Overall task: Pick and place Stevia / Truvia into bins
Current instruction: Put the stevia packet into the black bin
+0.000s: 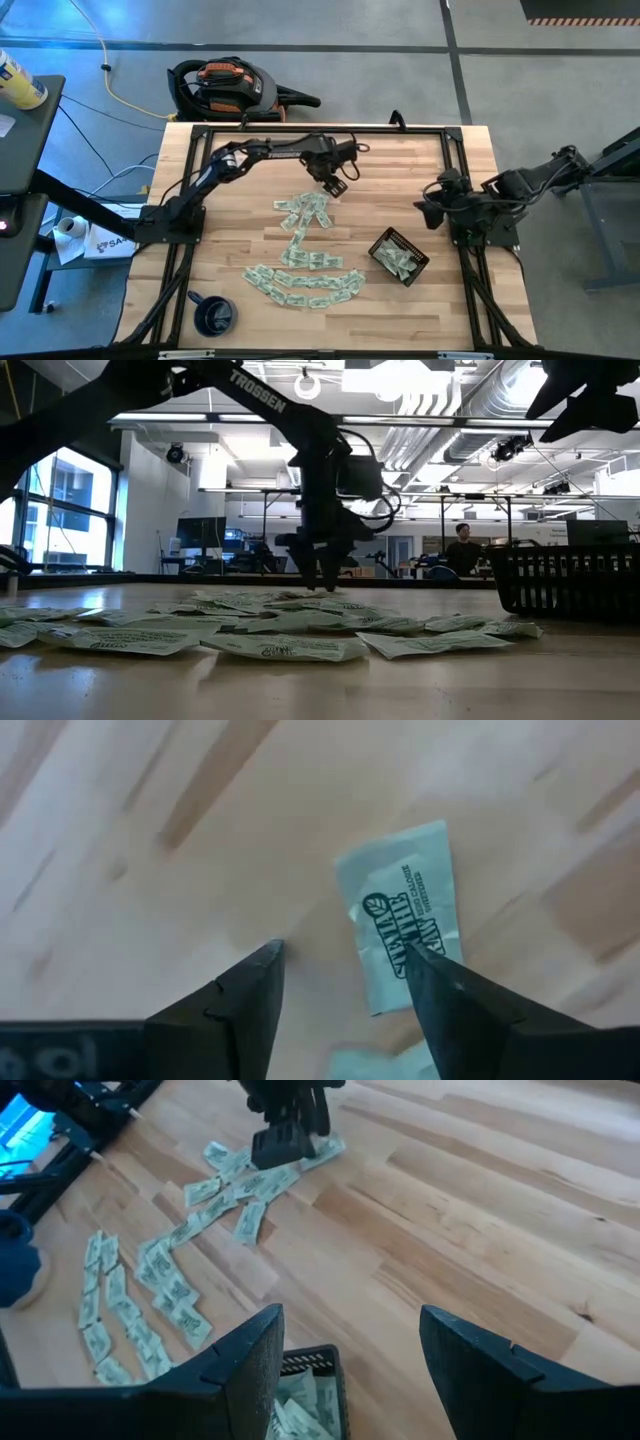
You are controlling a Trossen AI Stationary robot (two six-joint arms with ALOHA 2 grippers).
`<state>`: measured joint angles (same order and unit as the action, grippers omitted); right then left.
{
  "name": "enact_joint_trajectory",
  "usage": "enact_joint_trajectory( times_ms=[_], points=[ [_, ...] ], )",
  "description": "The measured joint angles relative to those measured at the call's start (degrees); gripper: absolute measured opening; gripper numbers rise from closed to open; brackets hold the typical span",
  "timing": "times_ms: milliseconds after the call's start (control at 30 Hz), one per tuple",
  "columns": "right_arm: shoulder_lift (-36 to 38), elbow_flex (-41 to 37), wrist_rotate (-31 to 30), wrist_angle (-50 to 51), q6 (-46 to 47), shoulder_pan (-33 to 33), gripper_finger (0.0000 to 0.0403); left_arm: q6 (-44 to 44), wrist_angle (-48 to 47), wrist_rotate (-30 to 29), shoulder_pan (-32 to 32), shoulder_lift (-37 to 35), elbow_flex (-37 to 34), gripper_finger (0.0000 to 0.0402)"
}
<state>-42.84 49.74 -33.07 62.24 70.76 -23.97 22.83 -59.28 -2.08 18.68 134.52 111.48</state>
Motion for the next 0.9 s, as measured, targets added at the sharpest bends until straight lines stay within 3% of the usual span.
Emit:
enact_joint_trajectory(
  times_ms=[100, 200, 500, 733, 900],
  points=[
    [-0.67, 0.0, -0.04, 0.1, -0.01, 0.0, 0.0224, -0.24, 3.54, 0.02, -0.87, 0.09, -0.04, 0.0237],
    [-1.18, 0.0, 0.62, 0.09, 0.91, 0.0, 0.0225, 0.02, 5.19, -1.11, -1.18, 0.15, -0.04, 0.0202],
    [-1.38, 0.0, 1.67, -0.86, 1.32, 0.0, 0.0225, -3.1, 5.04, 0.2, -2.41, 0.21, -0.02, 0.0023],
    [-1.36, 0.0, 1.26, -1.24, 1.22, 0.0, 0.0224, -2.75, 1.17, 8.04, -8.21, -0.21, -0.13, 0.0032],
    [-1.36, 0.0, 0.32, -1.46, 0.54, -0.04, 0.0224, 0.1, 6.67, 10.11, -15.72, -3.49, 1.21, 0.0021]
  ],
)
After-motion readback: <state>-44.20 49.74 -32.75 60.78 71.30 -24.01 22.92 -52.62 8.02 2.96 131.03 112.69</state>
